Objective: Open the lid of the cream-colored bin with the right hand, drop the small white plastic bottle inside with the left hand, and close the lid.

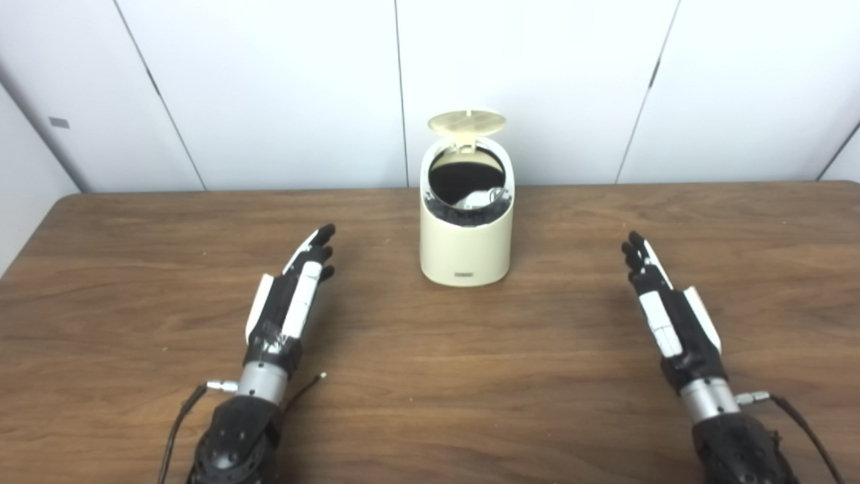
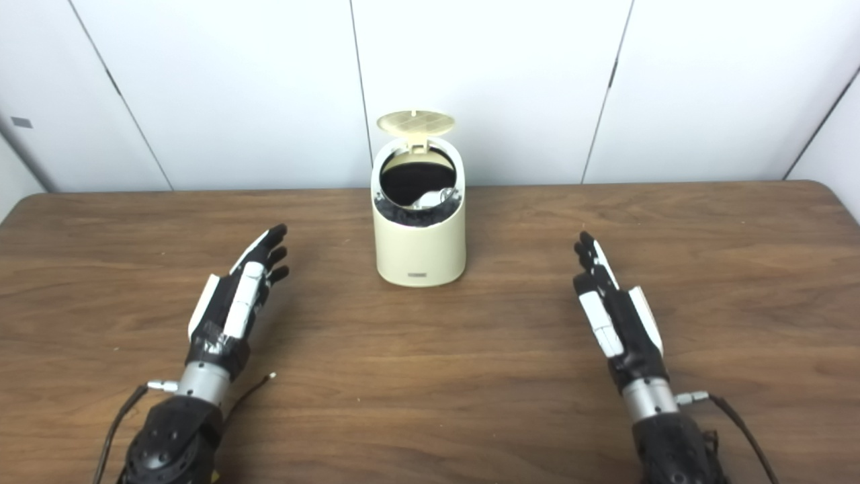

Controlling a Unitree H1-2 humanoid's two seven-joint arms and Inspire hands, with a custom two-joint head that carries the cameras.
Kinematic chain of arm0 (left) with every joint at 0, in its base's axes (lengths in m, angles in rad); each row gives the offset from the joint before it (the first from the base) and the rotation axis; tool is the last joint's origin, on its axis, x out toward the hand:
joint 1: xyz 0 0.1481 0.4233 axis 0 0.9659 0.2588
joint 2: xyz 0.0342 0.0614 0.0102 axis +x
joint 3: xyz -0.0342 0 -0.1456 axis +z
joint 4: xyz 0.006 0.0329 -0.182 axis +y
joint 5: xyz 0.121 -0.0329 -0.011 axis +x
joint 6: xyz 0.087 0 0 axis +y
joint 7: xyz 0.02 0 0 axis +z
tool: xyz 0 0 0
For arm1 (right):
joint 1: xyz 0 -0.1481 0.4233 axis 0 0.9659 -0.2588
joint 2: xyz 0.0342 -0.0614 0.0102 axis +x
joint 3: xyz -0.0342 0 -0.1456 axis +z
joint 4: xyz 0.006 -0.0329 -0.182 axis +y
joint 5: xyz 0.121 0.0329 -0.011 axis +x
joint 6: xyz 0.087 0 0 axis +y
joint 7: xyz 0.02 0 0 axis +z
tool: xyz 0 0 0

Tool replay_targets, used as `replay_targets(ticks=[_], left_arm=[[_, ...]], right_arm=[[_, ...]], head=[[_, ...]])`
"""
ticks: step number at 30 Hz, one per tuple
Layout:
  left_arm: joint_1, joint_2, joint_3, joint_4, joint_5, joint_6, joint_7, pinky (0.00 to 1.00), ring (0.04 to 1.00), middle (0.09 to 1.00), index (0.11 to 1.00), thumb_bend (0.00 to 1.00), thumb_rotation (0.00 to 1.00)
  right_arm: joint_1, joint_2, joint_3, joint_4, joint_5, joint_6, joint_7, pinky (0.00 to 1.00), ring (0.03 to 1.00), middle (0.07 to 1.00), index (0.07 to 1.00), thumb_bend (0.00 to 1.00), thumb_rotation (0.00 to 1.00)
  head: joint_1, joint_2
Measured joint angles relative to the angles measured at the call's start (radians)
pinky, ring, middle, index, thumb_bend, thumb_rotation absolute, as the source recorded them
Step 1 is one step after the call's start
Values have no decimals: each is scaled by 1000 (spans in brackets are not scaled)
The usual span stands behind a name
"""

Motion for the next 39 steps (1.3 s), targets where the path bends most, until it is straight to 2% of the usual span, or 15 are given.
replay_targets(ticks=[2, 4, 5, 10, 15, 17, 23, 28, 33, 39], left_arm=[[16, -19, 2, 0, -9, -3, 0, 1000, 1000, 1000, 1000, 597, 1000], [24, -30, 7, 2, -11, -15, 1, 1000, 1000, 1000, 1000, 612, 1000], [26, -31, 9, 4, -11, -17, 1, 1000, 1000, 1000, 1000, 610, 1000], [27, -31, 13, 10, -10, -27, 2, 1000, 1000, 1000, 1000, 599, 1000], [32, -32, 11, 13, -7, -42, 3, 1000, 1000, 1000, 1000, 623, 1000], [33, -32, 11, 13, -6, -41, 9, 1000, 1000, 1000, 1000, 630, 1000], [33, -33, 9, 13, -4, -41, 22, 1000, 1000, 1000, 1000, 642, 1000], [33, -33, 3, 13, -2, -40, 27, 1000, 1000, 1000, 1000, 645, 1000], [33, -33, -3, 12, 5, -39, 32, 1000, 1000, 1000, 1000, 641, 1000], [33, -34, -6, 12, 10, -40, 34, 1000, 1000, 1000, 1000, 637, 1000]], right_arm=[[-36, -18, 17, -21, -31, 20, 3, 999, 1000, 982, 969, 711, 1000], [-74, -32, 44, -36, -79, 31, 14, 908, 958, 971, 959, 662, 1000], [-93, -35, 57, -44, -105, 41, 17, 901, 954, 970, 957, 652, 1000], [-205, -38, 101, -63, -185, 132, 43, 919, 960, 970, 948, 626, 1000], [-303, -50, 136, -65, -232, 193, 79, 903, 959, 969, 941, 625, 1000], [-348, -54, 151, -55, -243, 197, 91, 892, 951, 959, 928, 614, 1000], [-469, -59, 192, 10, -280, 218, 122, 921, 974, 961, 928, 667, 1000], [-530, -56, 215, 47, -306, 230, 135, 917, 969, 955, 918, 649, 1000], [-581, -57, 246, 64, -369, 256, 139, 956, 982, 961, 895, 653, 1000], [-606, -57, 266, 98, -402, 256, 142, 992, 1000, 975, 821, 651, 1000]], head=[[0, 3], [-6, 5], [-8, 3], [-14, 3], [-12, 5], [-12, 3], [-11, -2], [-8, -2], [-5, -2], [6, -5]])
